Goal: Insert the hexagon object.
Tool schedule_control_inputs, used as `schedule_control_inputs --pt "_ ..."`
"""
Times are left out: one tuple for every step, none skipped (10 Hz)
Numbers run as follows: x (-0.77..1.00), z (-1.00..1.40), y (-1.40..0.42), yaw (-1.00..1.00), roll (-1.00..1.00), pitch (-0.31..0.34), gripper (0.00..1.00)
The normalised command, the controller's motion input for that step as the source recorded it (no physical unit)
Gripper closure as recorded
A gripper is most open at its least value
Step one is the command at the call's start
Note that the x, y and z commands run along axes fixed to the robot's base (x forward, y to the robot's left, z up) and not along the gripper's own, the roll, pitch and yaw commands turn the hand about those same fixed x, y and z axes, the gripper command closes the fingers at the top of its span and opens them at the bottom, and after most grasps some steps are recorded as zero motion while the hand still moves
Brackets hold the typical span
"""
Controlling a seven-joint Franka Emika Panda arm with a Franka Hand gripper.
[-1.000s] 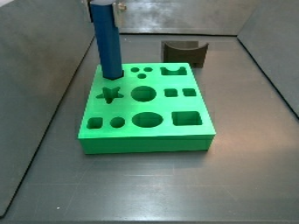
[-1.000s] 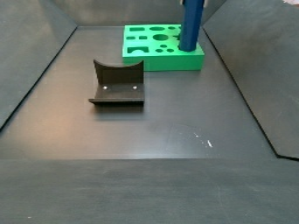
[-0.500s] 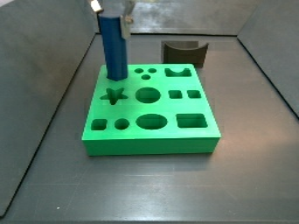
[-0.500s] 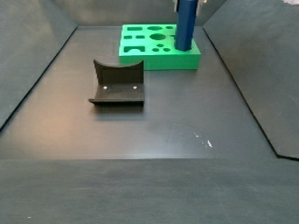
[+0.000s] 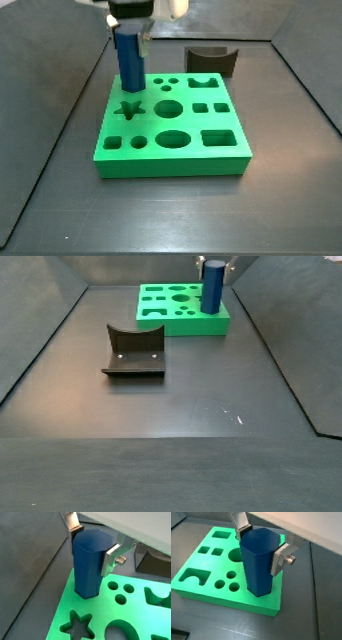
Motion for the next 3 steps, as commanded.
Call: schedule_control_inputs --pt "0.00 -0.12 0.00 0.00 -0.07 -0.020 1.00" --pt "0.00 0.00 0.03 0.00 -0.05 0.000 1.00" --pt "0.00 0.00 0.00 0.00 0.00 0.000 1.00"
